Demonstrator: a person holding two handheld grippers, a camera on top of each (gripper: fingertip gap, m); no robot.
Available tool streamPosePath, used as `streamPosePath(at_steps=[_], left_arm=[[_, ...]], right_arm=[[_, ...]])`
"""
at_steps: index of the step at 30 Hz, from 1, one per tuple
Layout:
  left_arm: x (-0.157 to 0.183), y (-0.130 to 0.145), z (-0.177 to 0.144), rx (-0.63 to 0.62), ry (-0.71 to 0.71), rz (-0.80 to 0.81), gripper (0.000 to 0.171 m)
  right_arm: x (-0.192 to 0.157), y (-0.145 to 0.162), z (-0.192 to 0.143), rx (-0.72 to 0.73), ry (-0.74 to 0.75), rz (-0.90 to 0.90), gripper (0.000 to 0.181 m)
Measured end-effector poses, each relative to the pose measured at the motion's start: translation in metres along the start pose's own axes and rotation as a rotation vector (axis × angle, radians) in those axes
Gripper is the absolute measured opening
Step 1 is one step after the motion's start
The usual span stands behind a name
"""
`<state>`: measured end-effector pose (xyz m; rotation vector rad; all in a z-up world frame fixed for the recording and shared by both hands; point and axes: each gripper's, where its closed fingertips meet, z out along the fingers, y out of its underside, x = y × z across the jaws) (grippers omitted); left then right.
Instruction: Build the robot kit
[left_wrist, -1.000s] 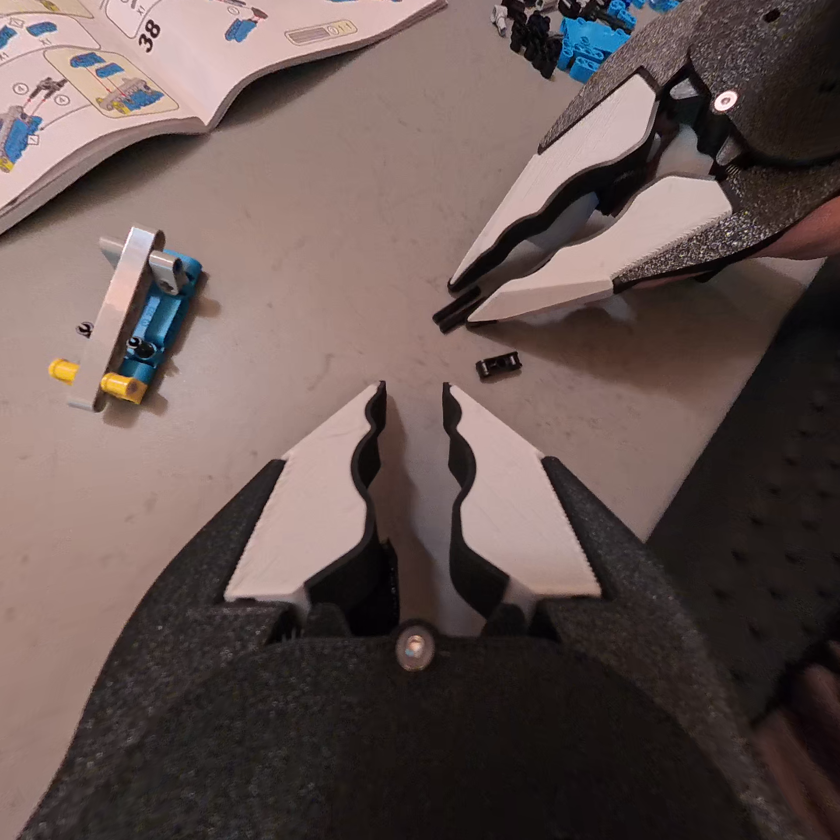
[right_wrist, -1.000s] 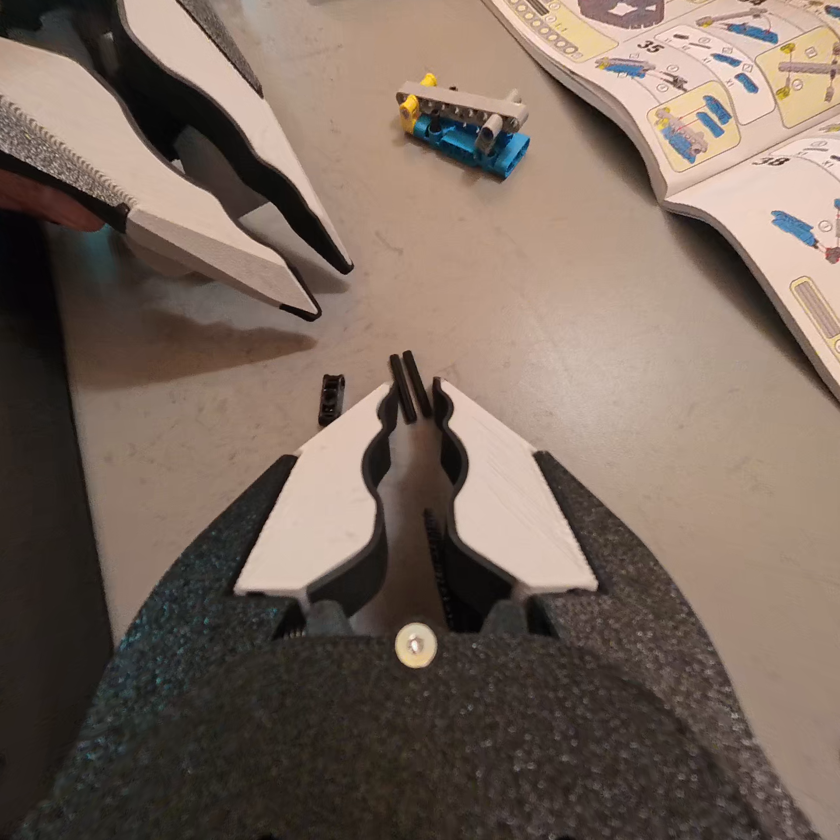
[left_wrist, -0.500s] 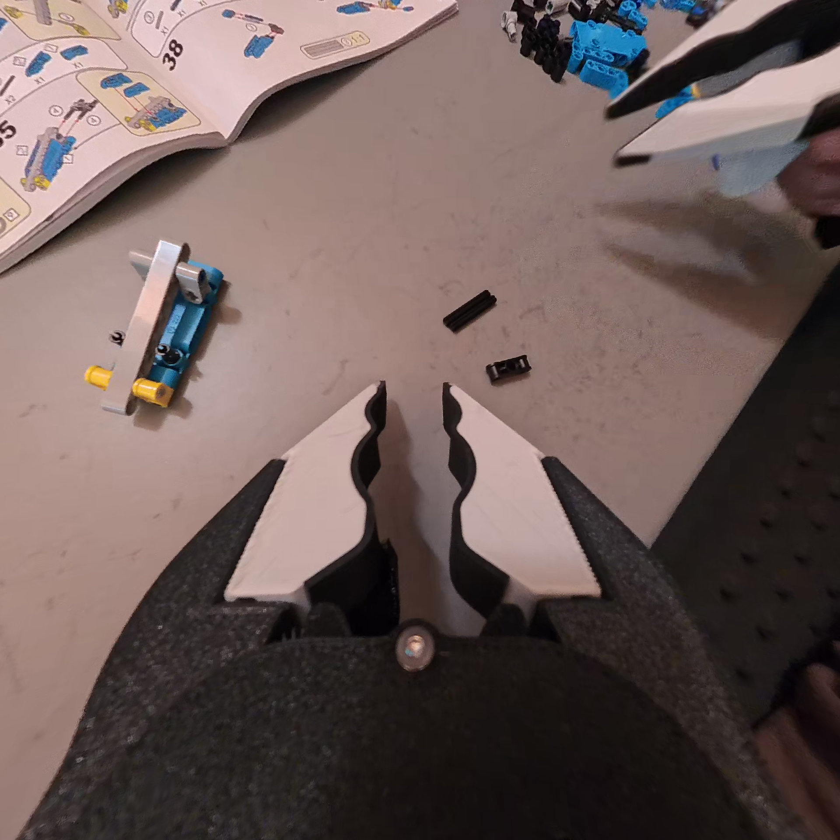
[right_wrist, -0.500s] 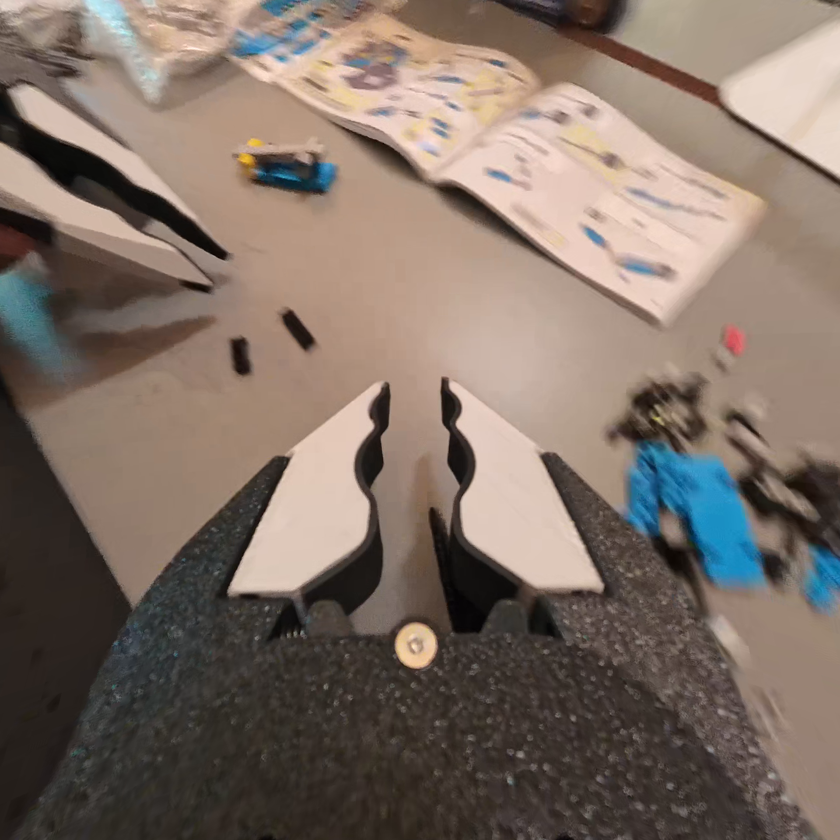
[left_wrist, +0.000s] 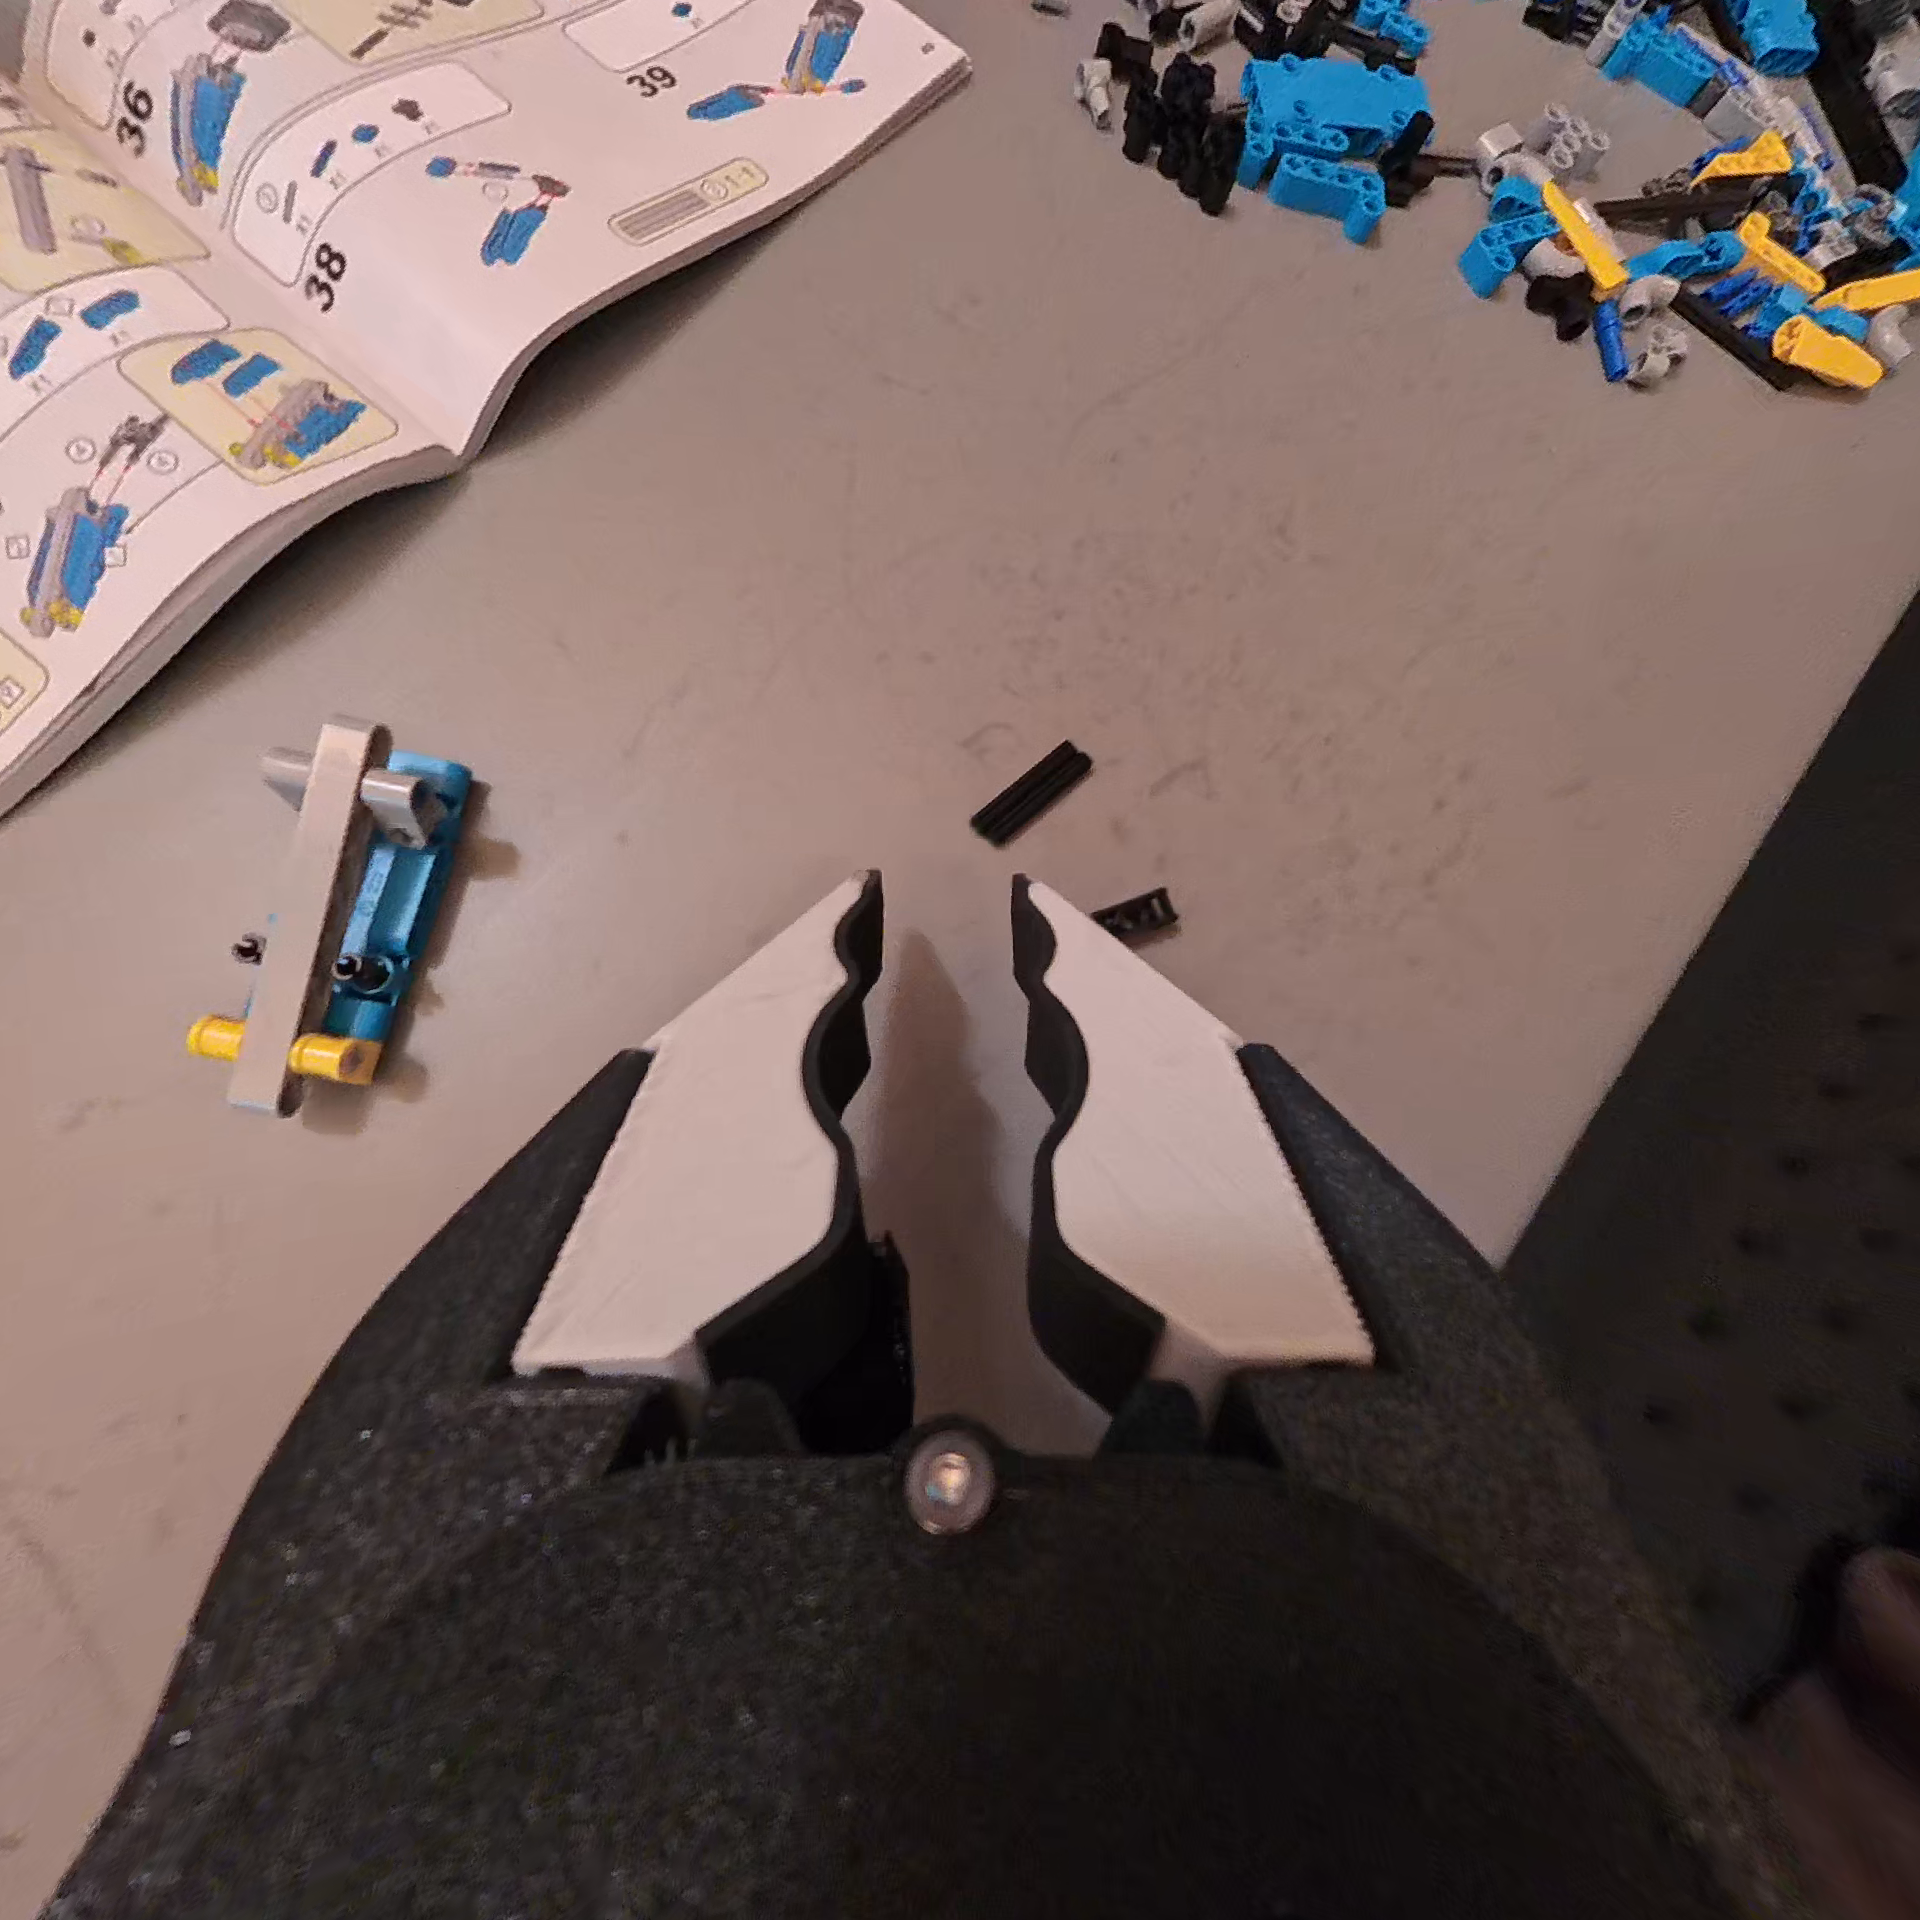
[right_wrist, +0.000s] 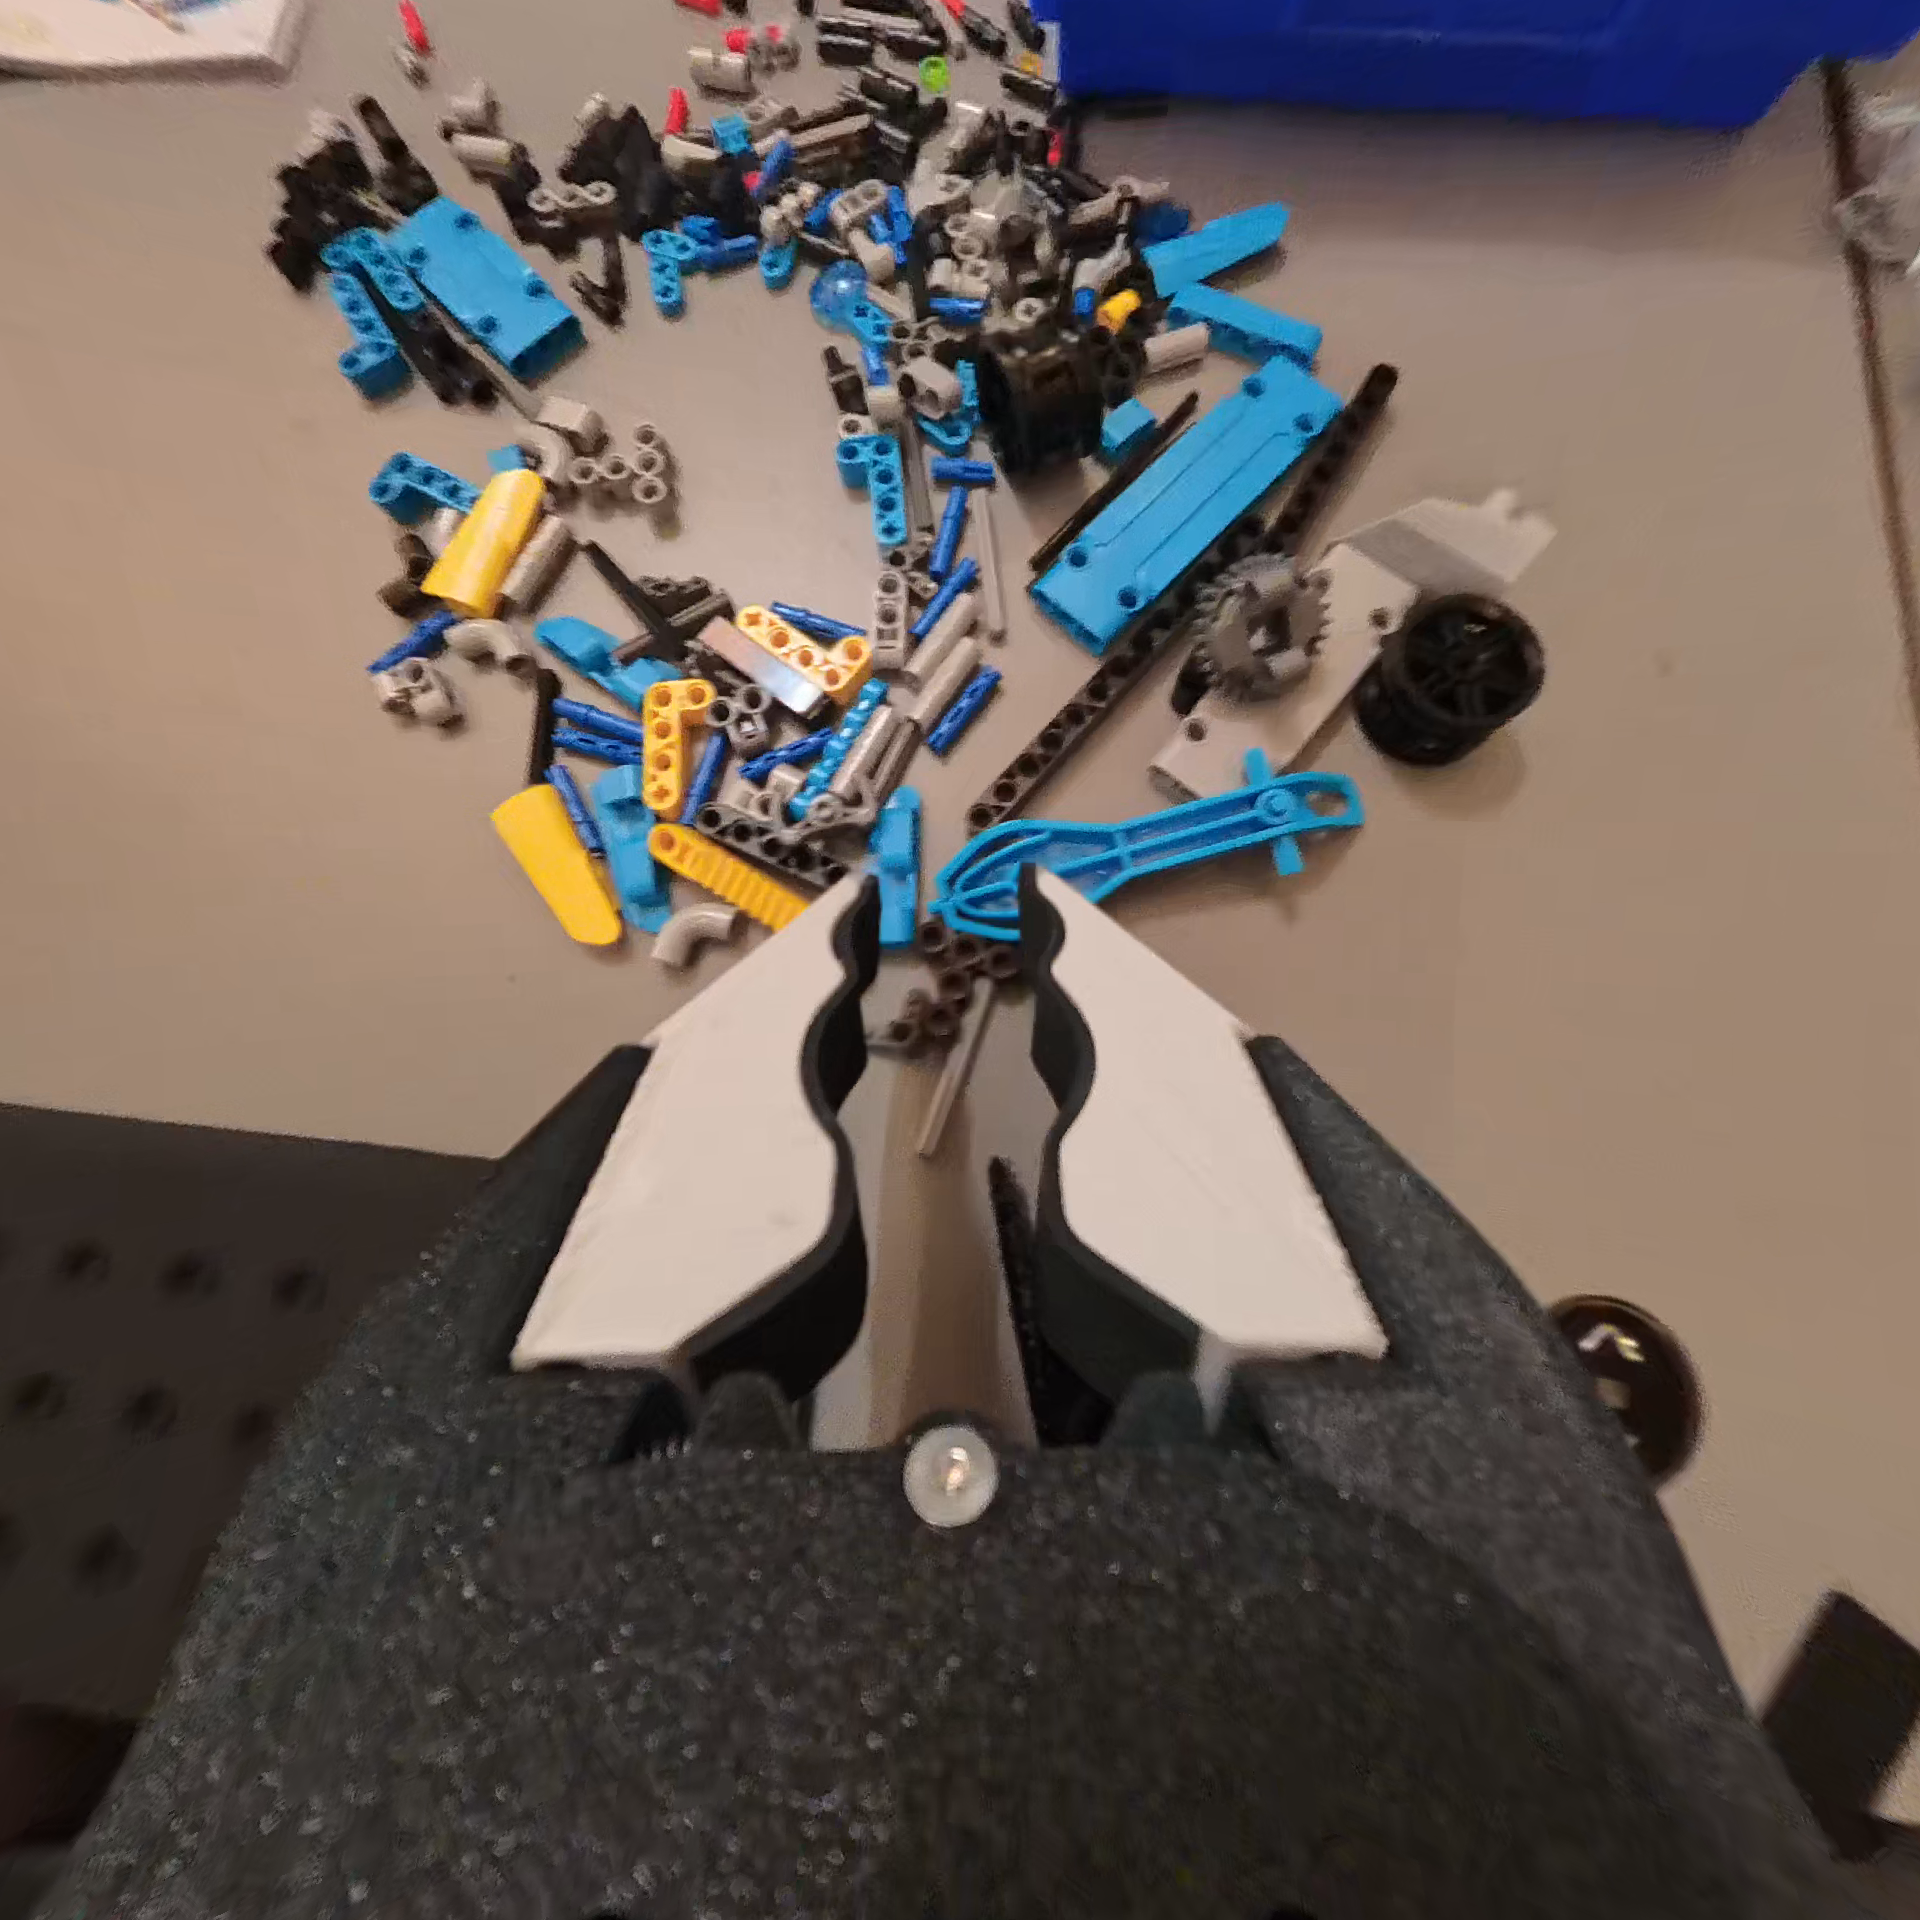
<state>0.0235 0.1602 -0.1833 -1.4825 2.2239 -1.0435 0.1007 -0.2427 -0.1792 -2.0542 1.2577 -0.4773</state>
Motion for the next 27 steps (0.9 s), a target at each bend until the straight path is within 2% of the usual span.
streamPosePath(at_steps=[4,7,15,19,22,27], left_arm=[[0.008,0.000,0.000,-0.006,-0.006,0.018,0.024],[0.013,0.003,0.000,-0.018,-0.006,0.024,0.024],[0.012,0.009,-0.002,-0.031,-0.031,0.043,0.024],[0.010,0.010,-0.002,-0.029,-0.033,0.028,0.024],[0.010,0.010,-0.001,-0.028,-0.029,0.024,0.024],[0.010,0.012,-0.003,-0.031,-0.033,0.037,0.024]], right_arm=[[-0.021,0.006,0.009,-0.009,-0.053,-0.046,0.026],[-0.034,-0.001,0.016,0.012,-0.077,-0.071,0.023],[-0.027,-0.008,0.018,-0.010,-0.067,-0.094,0.023],[-0.056,0.001,0.018,-0.052,-0.186,-0.146,0.023],[-0.068,0.009,0.024,-0.089,-0.178,-0.220,0.022],[-0.069,0.006,0.025,-0.088,-0.169,-0.236,0.017]])
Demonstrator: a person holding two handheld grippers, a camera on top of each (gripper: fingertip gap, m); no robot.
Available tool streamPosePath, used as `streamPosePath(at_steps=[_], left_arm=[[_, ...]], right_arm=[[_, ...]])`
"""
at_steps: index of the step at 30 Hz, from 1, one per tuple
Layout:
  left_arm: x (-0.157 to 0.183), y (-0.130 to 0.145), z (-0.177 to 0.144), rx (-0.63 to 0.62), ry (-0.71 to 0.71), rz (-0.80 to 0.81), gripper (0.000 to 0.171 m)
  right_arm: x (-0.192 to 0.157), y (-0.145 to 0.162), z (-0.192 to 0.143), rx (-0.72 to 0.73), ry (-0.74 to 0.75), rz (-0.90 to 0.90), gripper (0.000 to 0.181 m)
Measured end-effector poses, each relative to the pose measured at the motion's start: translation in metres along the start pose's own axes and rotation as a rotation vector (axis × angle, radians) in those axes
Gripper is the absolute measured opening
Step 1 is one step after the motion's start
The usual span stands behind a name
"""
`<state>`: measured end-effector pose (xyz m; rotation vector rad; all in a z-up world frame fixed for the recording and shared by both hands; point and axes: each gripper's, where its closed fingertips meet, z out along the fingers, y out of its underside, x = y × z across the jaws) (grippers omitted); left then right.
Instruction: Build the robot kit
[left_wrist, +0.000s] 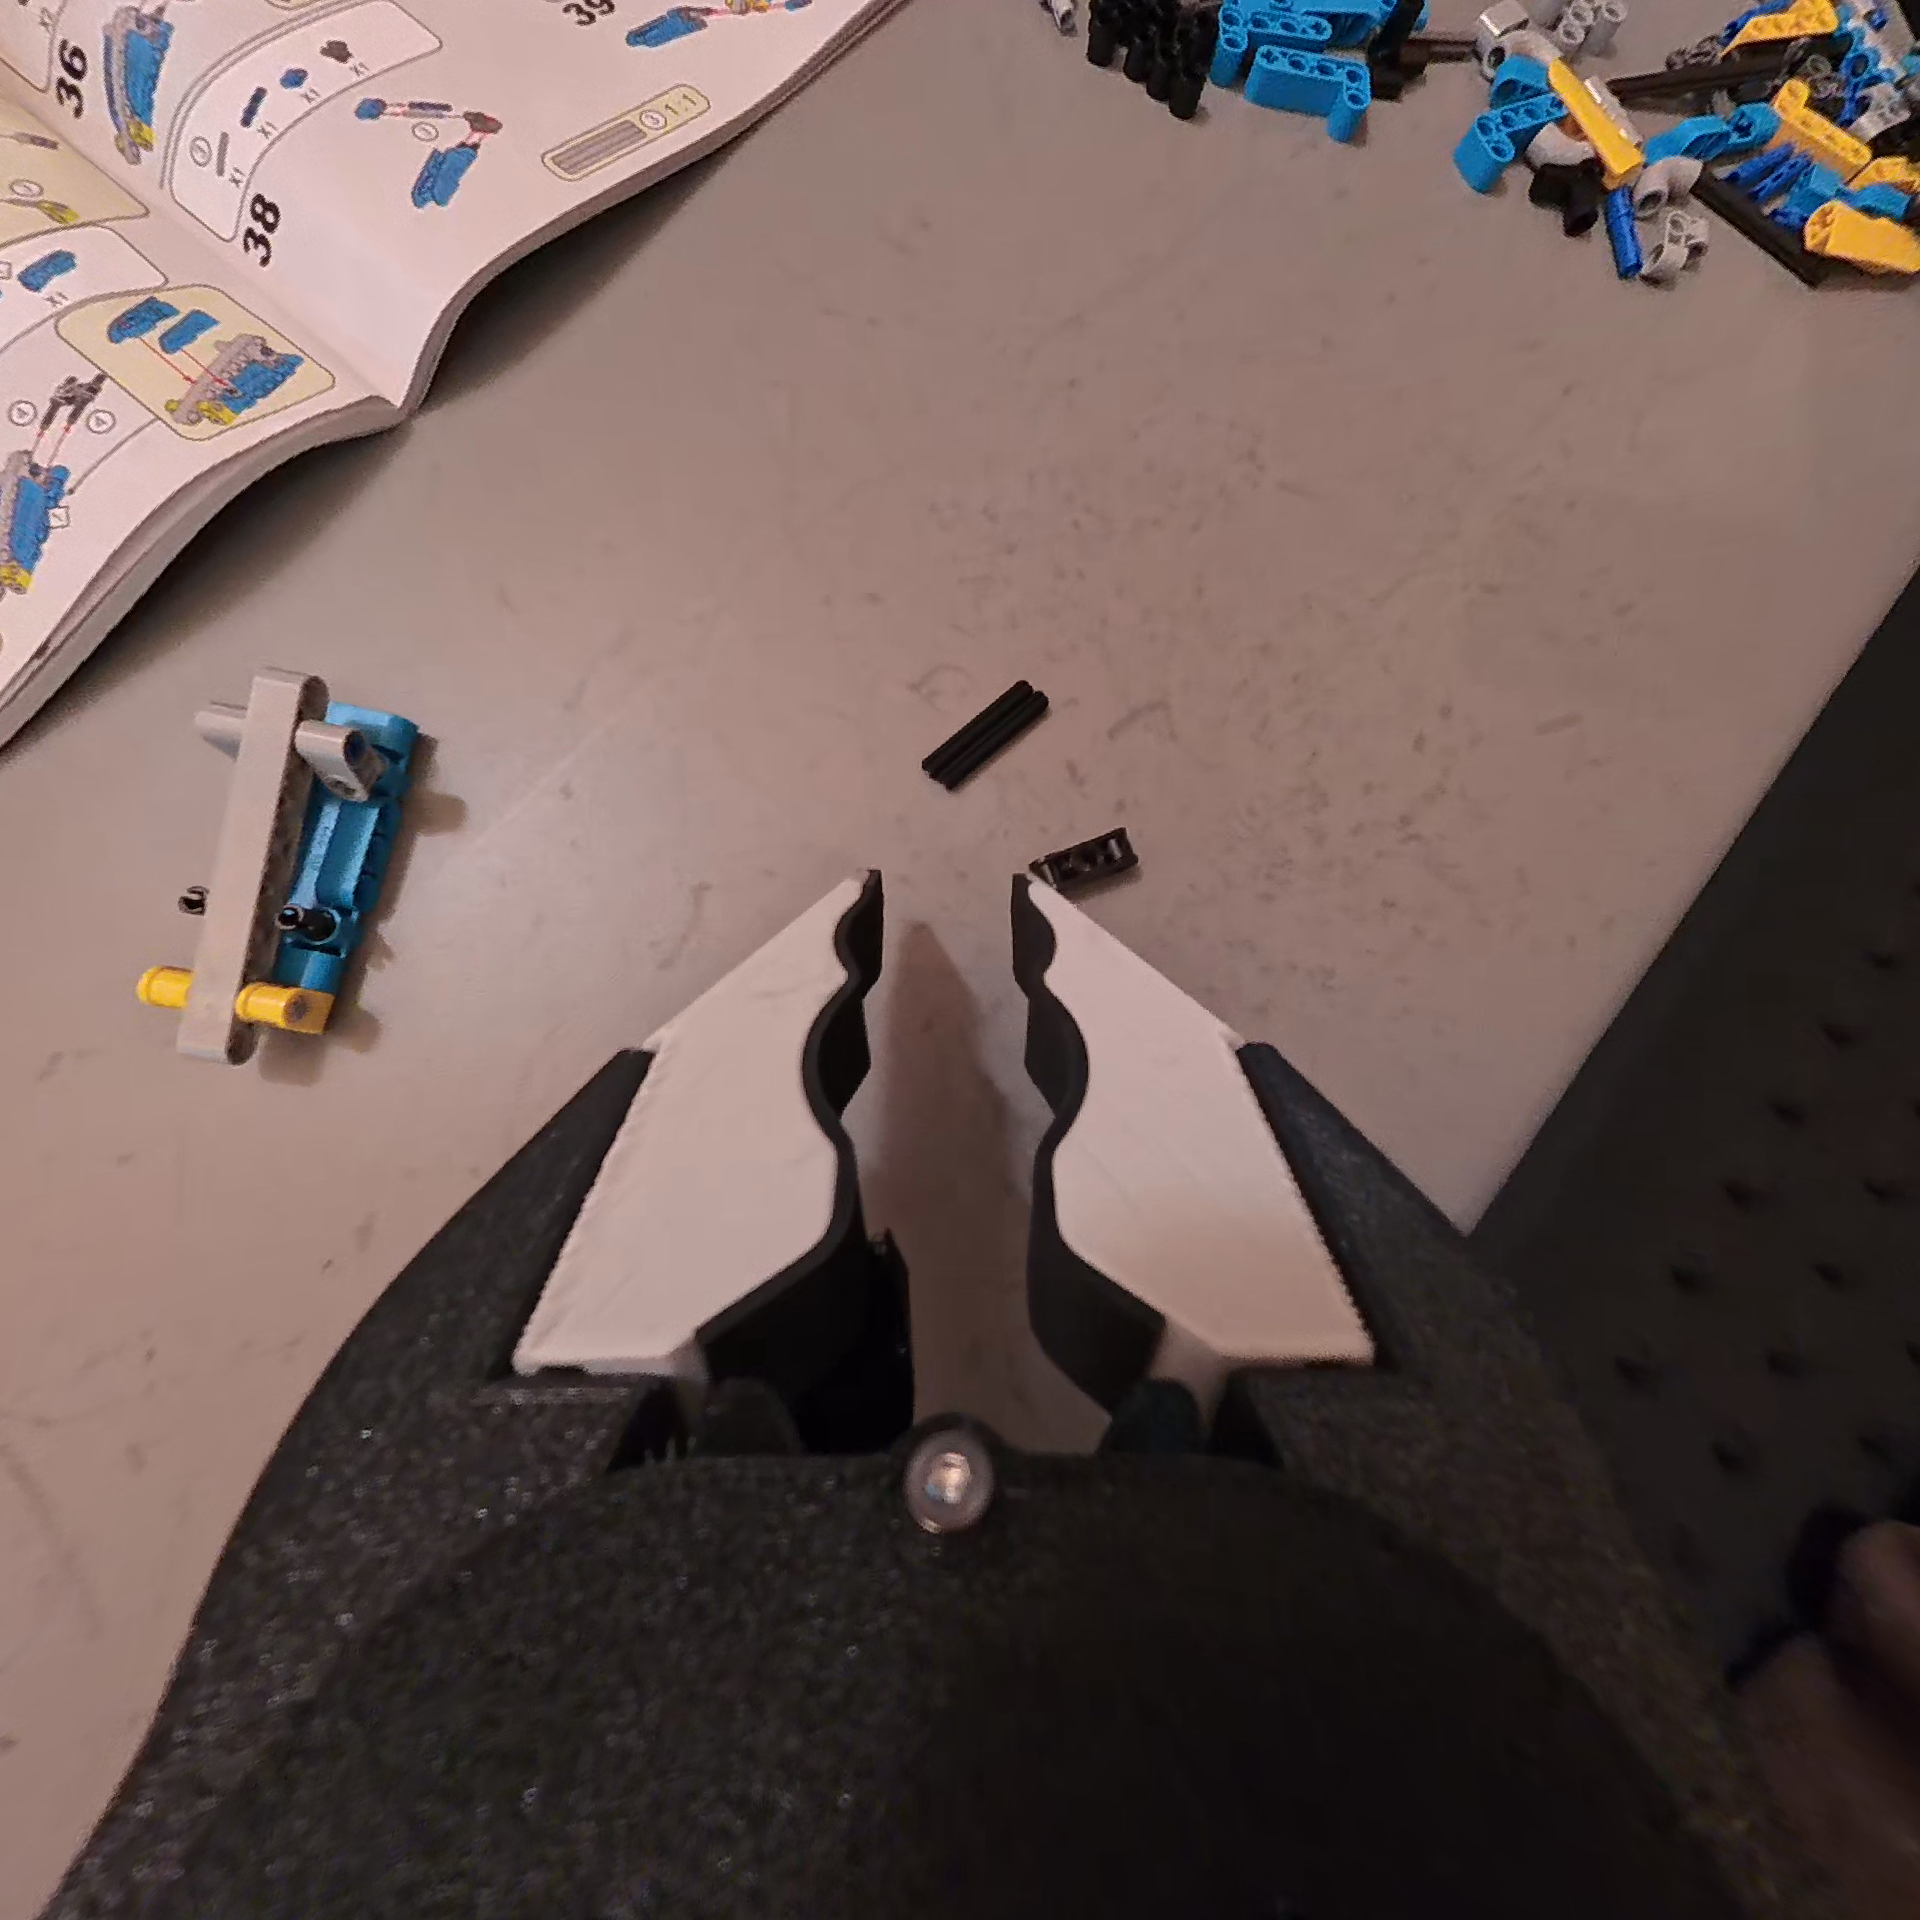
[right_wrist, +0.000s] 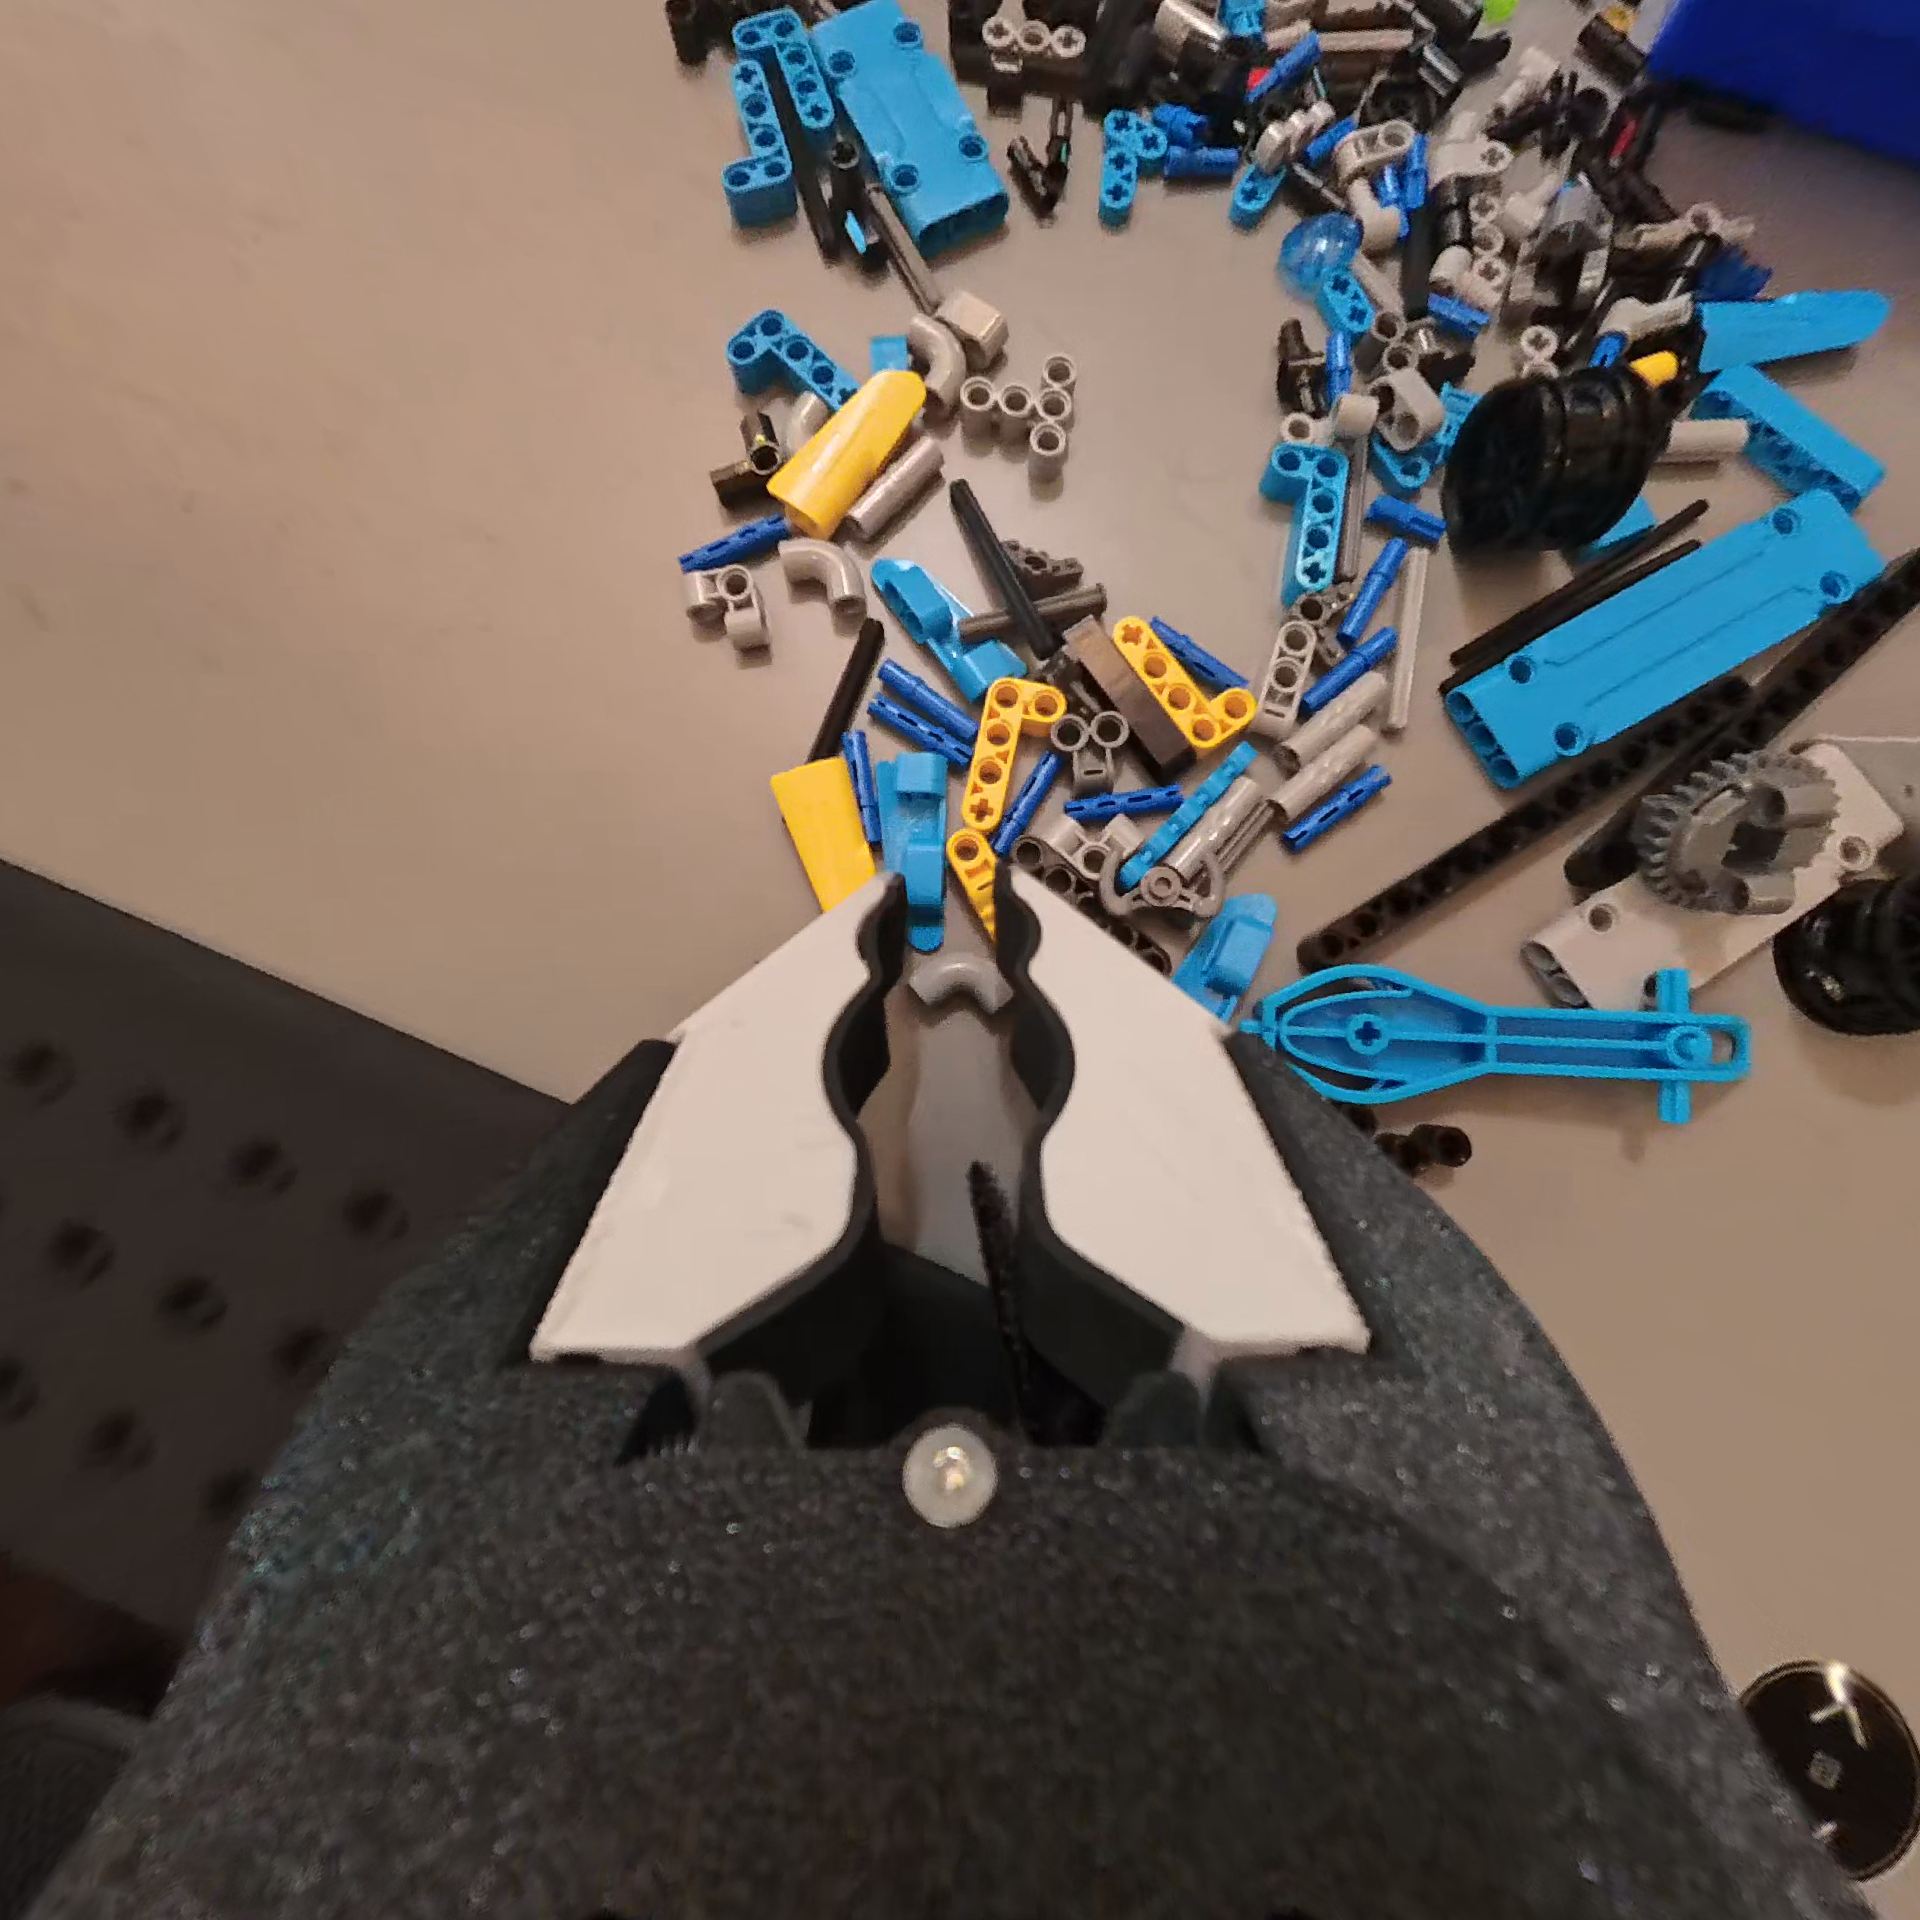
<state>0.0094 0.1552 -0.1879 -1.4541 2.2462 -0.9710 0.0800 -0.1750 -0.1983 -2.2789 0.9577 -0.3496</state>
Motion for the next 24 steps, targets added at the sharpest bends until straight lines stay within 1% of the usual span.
streamPosePath(at_steps=[2,5,6,10,13,18,21,24], left_arm=[[-0.002,0.002,0.000,-0.003,-0.005,-0.001,0.024],[-0.004,0.003,-0.001,-0.001,-0.006,-0.018,0.024],[-0.004,0.003,-0.001,0.001,-0.004,-0.024,0.024],[-0.005,0.005,0.000,-0.002,-0.006,-0.031,0.024],[-0.005,0.007,0.001,-0.006,0.000,-0.035,0.024],[-0.006,0.009,0.004,-0.017,0.004,-0.033,0.024],[-0.008,0.007,0.003,-0.014,0.001,-0.033,0.024],[-0.010,0.008,0.003,-0.016,-0.001,-0.042,0.024]], right_arm=[[-0.002,-0.005,-0.002,0.014,0.005,-0.029,0.015],[-0.004,-0.002,0.001,-0.025,0.006,-0.063,0.015],[-0.005,-0.002,0.002,-0.022,0.005,-0.071,0.012],[-0.010,-0.003,0.000,-0.025,-0.004,-0.102,0.012],[-0.011,0.000,0.001,-0.041,-0.007,-0.081,0.009],[-0.015,0.000,0.002,-0.025,-0.080,0.006,0.010],[-0.008,0.001,0.001,-0.029,-0.054,0.009,0.010],[-0.006,0.003,0.000,-0.038,-0.062,0.037,0.011]])
